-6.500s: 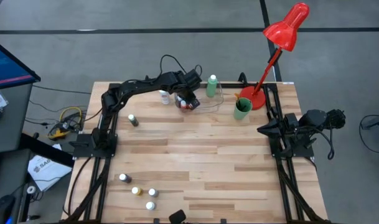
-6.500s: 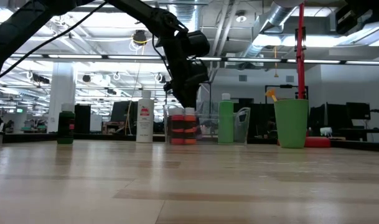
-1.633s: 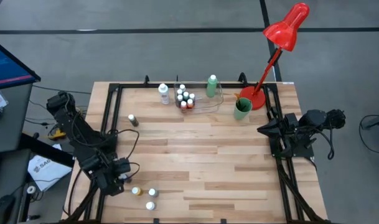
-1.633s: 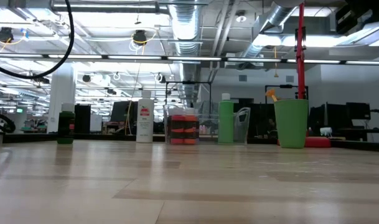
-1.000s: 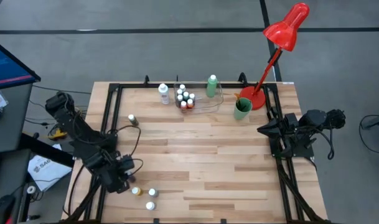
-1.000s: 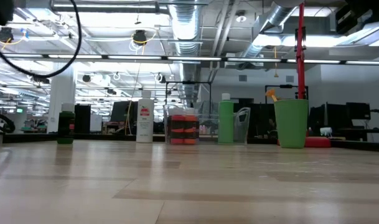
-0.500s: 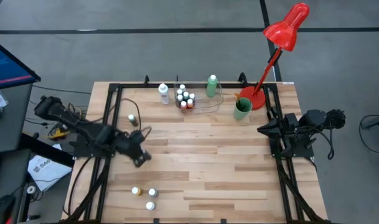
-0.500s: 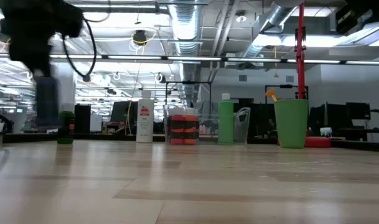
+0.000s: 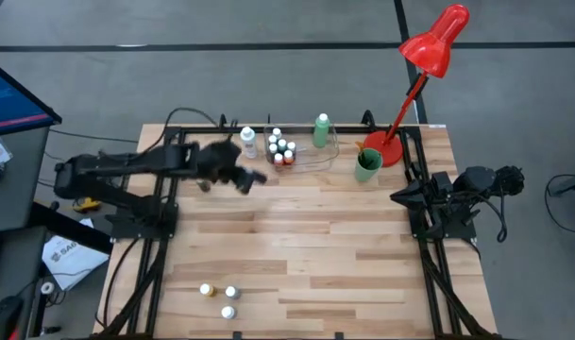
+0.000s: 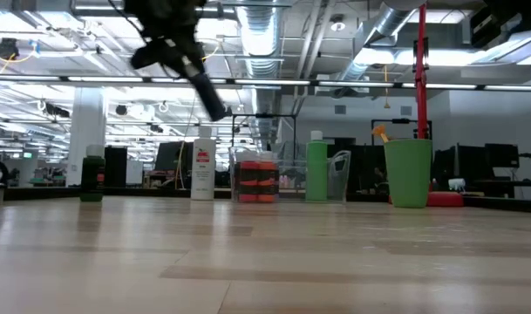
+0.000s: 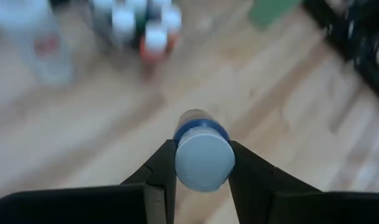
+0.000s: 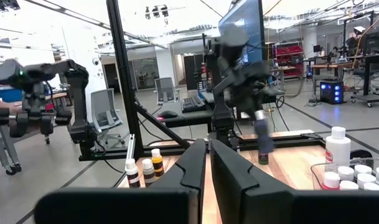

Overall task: Pick & Place Paint Supplies
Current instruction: Put the small blue paint bottle into the transparent bin

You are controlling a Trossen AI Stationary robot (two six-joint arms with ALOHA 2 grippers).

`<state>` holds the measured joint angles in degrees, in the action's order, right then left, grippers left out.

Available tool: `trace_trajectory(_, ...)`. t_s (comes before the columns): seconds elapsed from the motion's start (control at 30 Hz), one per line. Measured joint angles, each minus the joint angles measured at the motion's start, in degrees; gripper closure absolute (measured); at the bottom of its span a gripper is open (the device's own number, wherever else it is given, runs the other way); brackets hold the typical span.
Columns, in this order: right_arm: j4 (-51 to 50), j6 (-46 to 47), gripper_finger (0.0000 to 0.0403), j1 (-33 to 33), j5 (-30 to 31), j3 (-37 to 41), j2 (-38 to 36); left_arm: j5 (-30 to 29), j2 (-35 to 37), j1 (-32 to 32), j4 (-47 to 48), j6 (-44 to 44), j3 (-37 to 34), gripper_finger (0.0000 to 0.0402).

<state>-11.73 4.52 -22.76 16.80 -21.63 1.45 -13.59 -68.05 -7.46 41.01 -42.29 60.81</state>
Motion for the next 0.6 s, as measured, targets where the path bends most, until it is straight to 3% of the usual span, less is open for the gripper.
trace_trajectory(0.37, 0.0, 0.0, 0.0381, 0.0, 0.0, 0.0, 0.0, 0.4, -20.2, -11.0, -2.0, 18.9, 26.8, 0.0307)
trace_trajectory(0.6, 0.0, 0.0, 0.0381, 0.0, 0.0, 0.0, 0.0, 0.4, -31.5, -15.2, -1.8, 26.8, 36.4, 0.0306)
